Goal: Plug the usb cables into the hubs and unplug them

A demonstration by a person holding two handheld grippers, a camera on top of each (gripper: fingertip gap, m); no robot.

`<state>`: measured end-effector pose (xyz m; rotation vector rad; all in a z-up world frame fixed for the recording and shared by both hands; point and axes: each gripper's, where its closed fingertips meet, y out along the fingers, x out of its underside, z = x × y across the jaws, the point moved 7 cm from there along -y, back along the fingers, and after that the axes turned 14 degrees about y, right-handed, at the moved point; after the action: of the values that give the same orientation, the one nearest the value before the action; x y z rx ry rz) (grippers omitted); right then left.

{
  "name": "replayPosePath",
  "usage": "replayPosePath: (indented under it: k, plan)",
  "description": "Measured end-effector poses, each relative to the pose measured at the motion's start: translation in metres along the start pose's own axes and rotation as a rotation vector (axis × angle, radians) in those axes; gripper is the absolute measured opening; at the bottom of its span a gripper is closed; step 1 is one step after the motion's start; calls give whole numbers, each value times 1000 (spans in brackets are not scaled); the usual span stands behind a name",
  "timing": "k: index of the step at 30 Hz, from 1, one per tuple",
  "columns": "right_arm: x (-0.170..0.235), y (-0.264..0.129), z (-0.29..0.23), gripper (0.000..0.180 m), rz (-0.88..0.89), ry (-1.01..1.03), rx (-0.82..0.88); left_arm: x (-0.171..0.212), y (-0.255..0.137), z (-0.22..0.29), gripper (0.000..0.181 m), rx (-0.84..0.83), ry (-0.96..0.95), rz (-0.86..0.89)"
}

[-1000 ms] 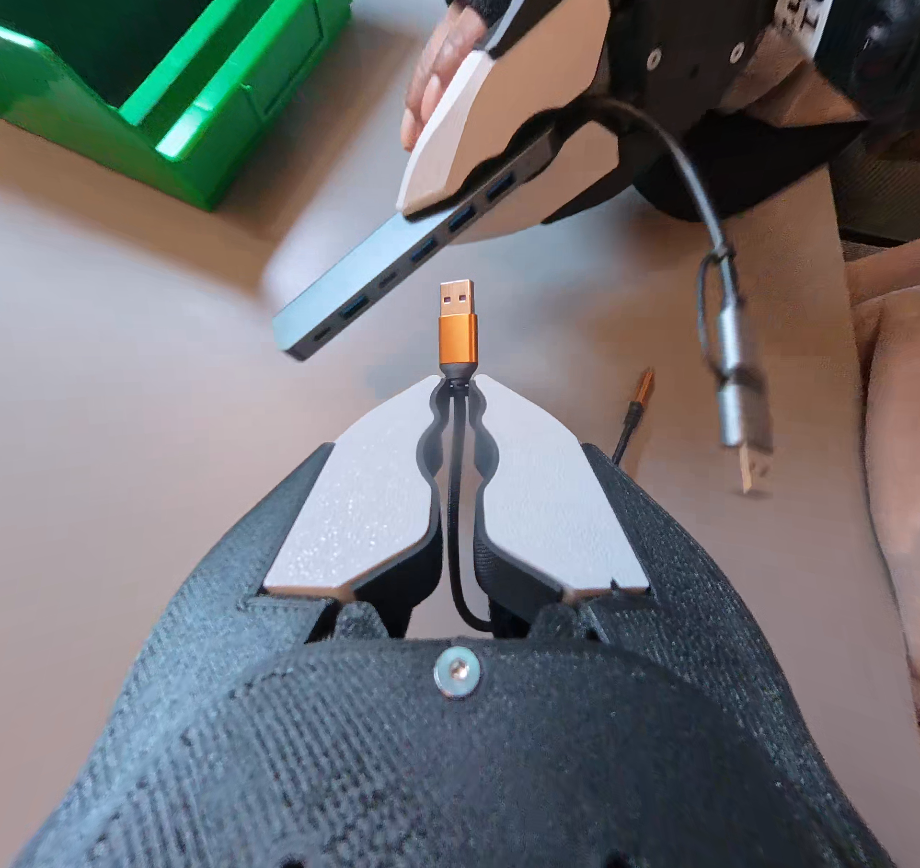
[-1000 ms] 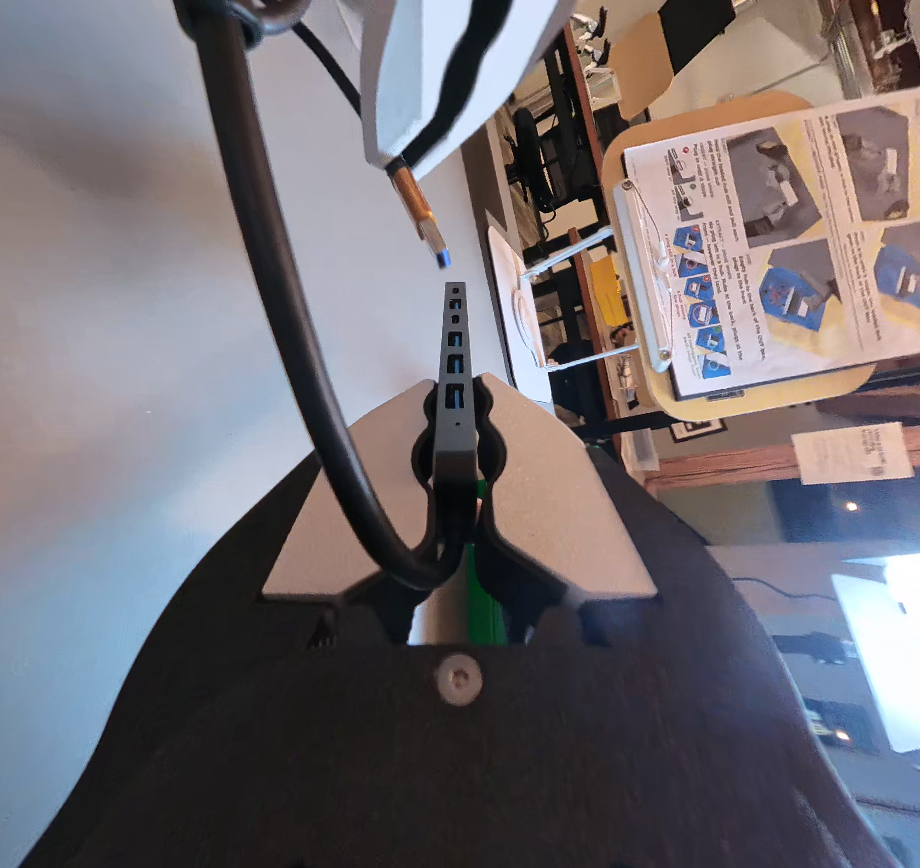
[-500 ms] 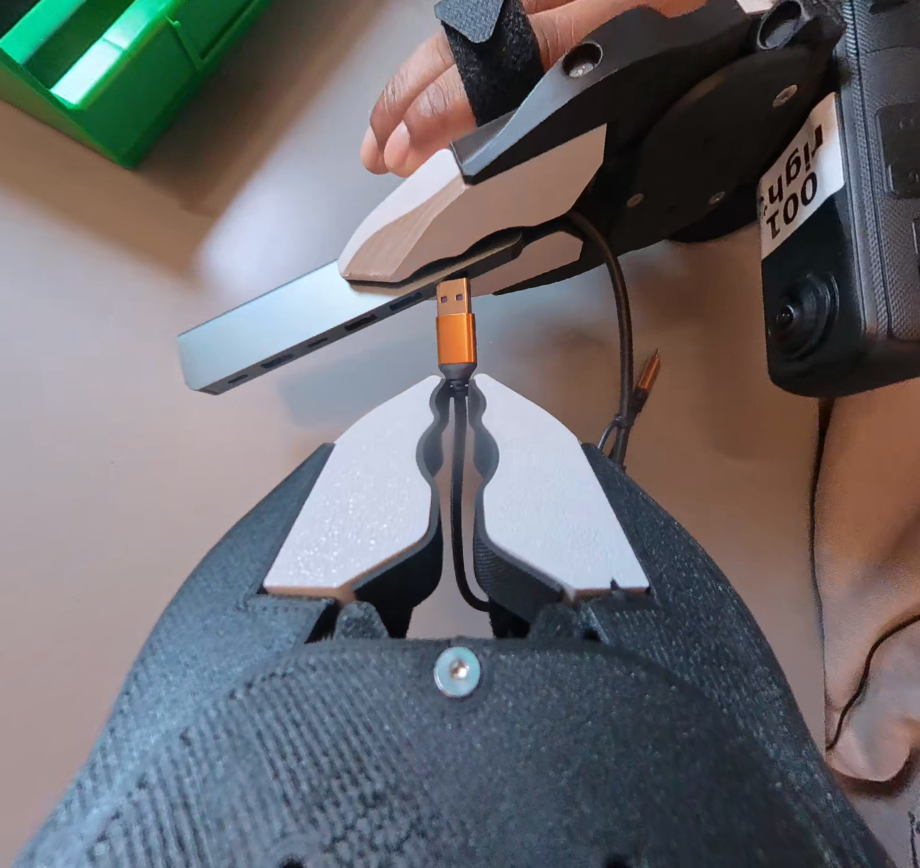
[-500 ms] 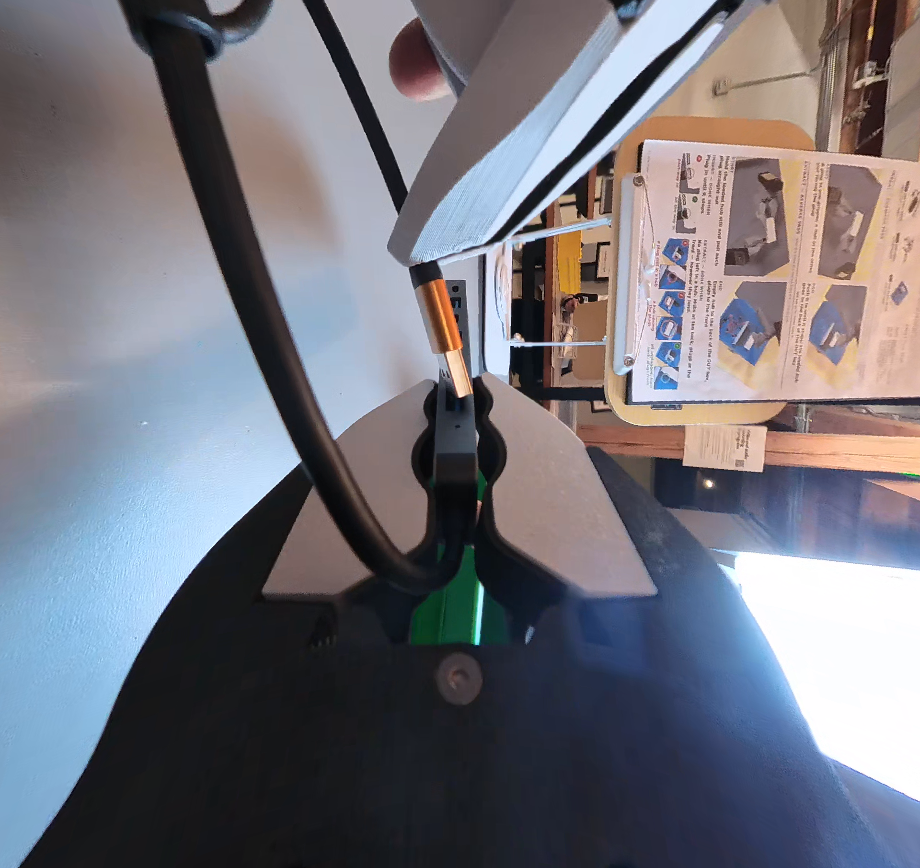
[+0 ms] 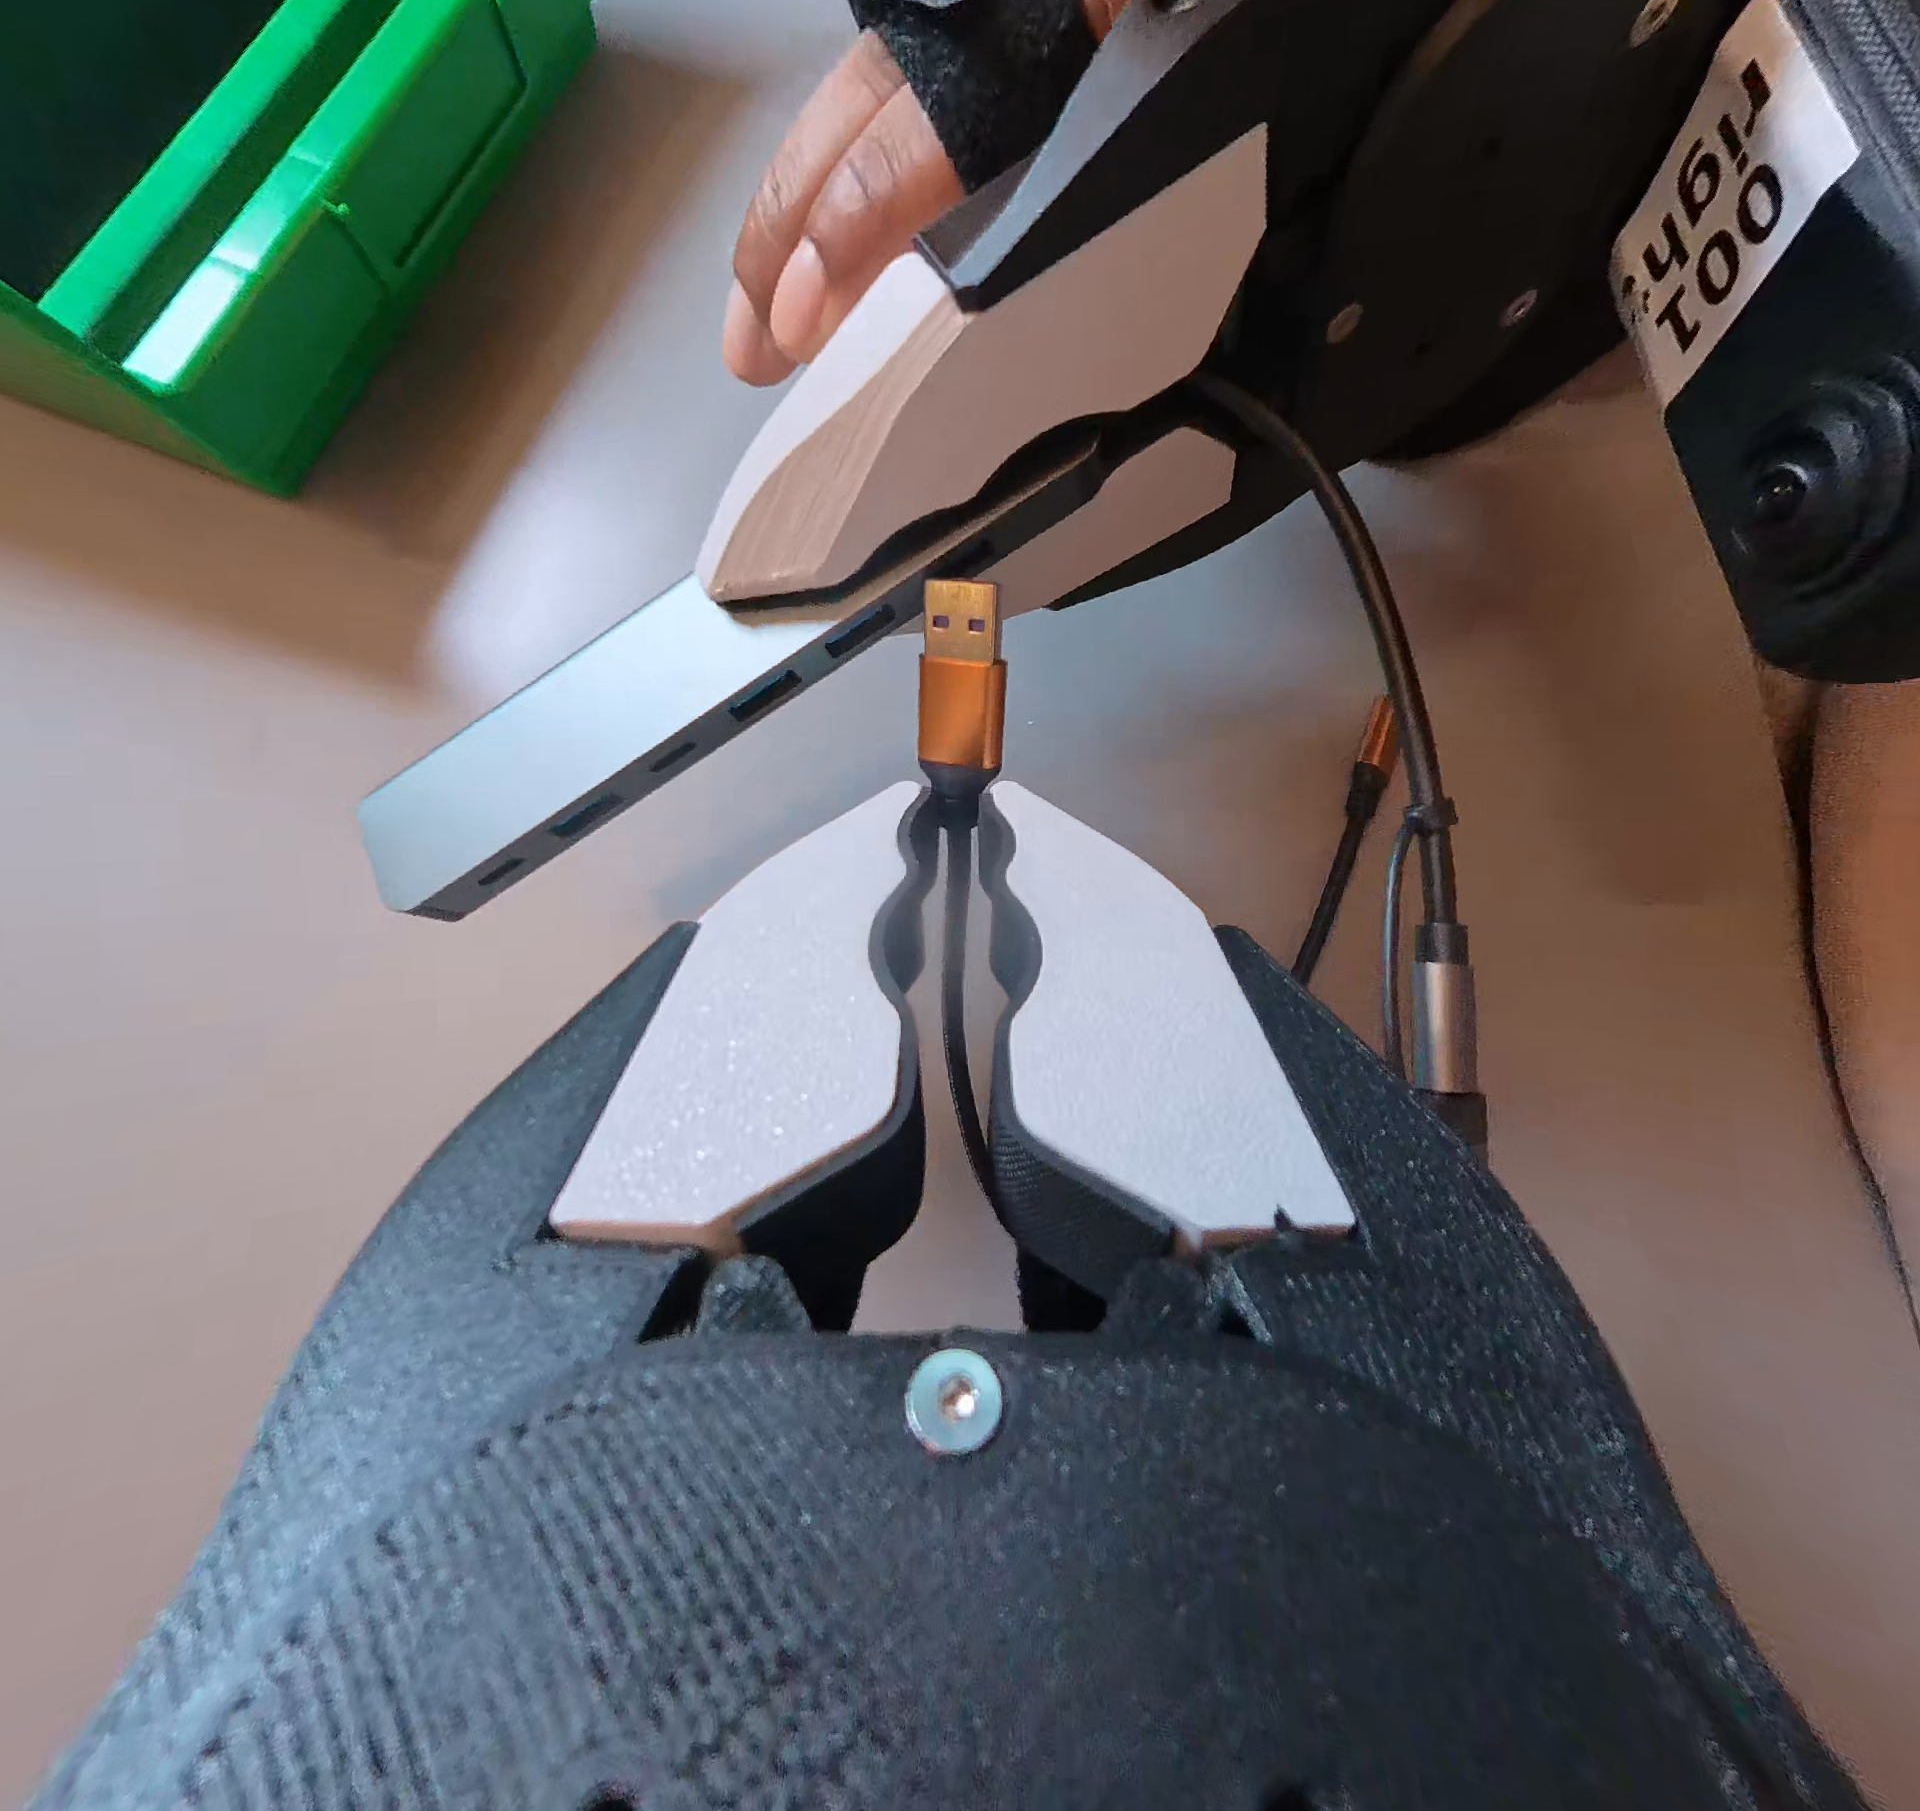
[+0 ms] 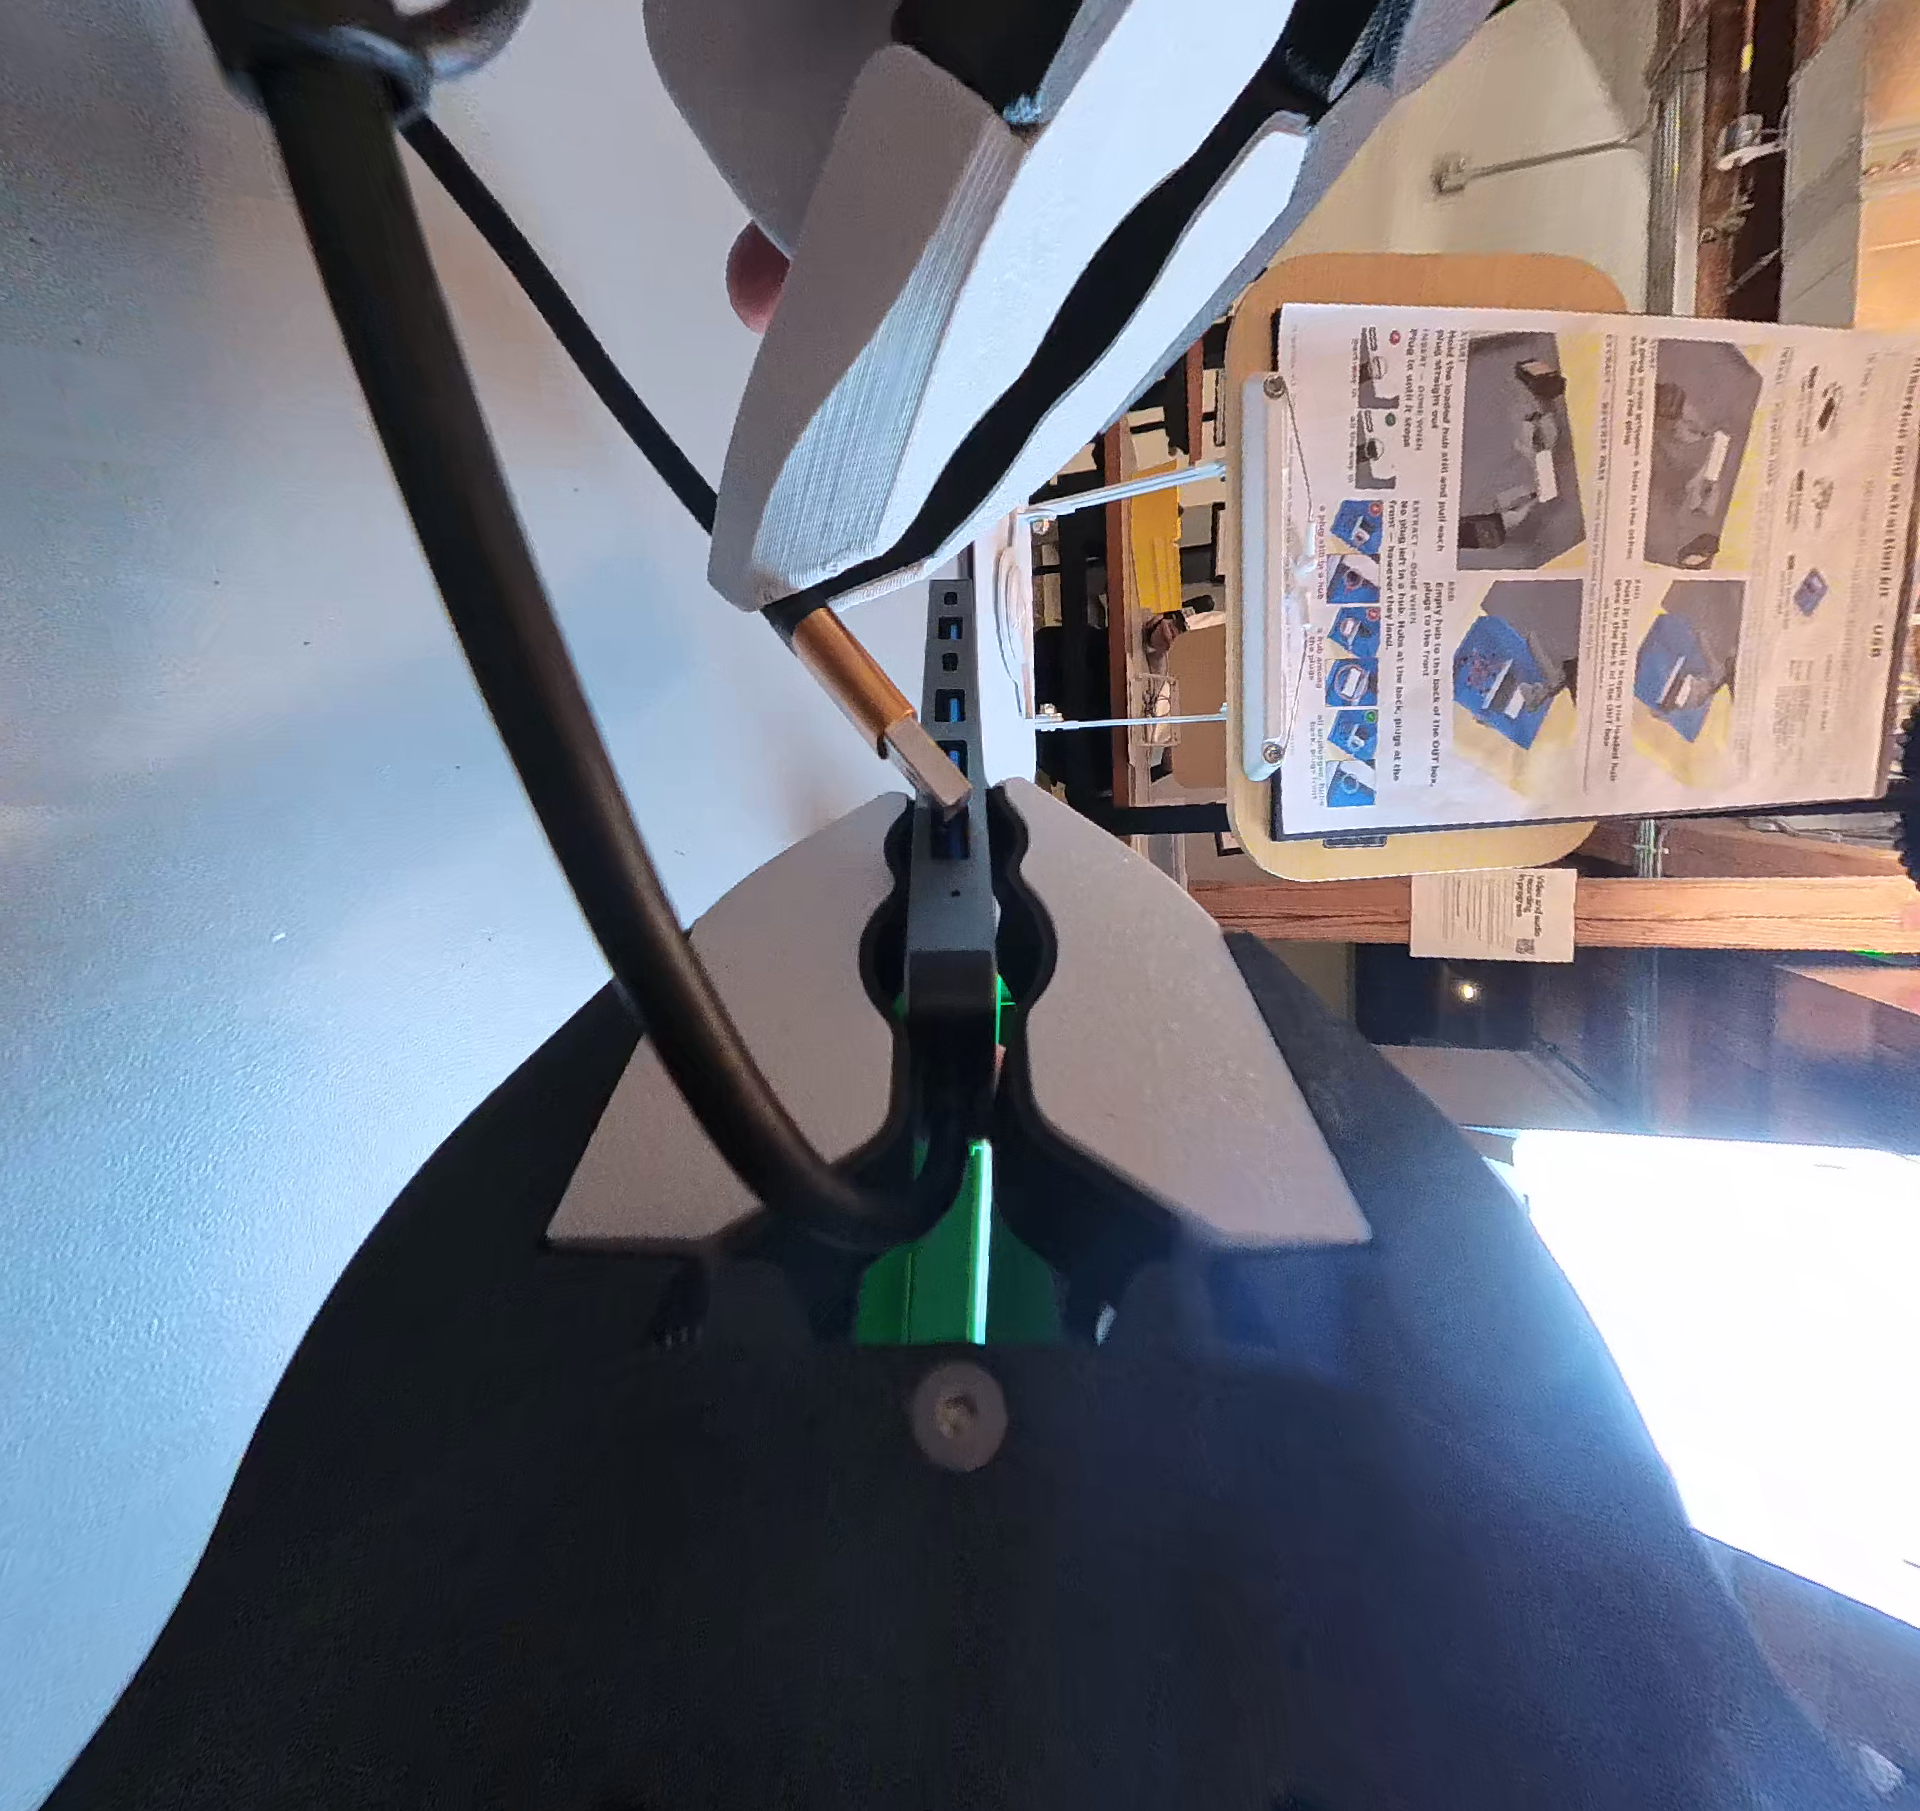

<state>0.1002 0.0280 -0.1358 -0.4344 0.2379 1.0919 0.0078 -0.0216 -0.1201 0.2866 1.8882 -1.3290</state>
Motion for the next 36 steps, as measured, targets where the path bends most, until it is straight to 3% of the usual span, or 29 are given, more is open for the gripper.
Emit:
replayPosePath:
  k: [12, 15, 23, 25, 28, 30, 36]
  plan:
    - [2, -1, 1, 11, 0, 16, -17, 1, 3, 0, 8, 2, 16, 6]
    - [9, -1, 10, 11, -11, 78, -7, 1, -11, -6, 8, -61, 50, -12]
    - [50, -10, 59, 12, -67, 298, 133, -26, -116, -43, 8, -782, 173, 75]
    - [54, -11, 62, 12, -65, 337, 137, -26, -107, -33, 8, -687, 194, 12]
    - [57, -9, 60, 12, -64, 362, 124, -12, -60, 2, 8, -200, 163, -101]
    - [58, -8, 59, 12, -62, 379, 112, -6, -36, 18, 12, 16, 140, -88]
    - [64, -11, 65, 12, -41, 449, 108, 8, -7, 22, 26, 180, 88, -67]
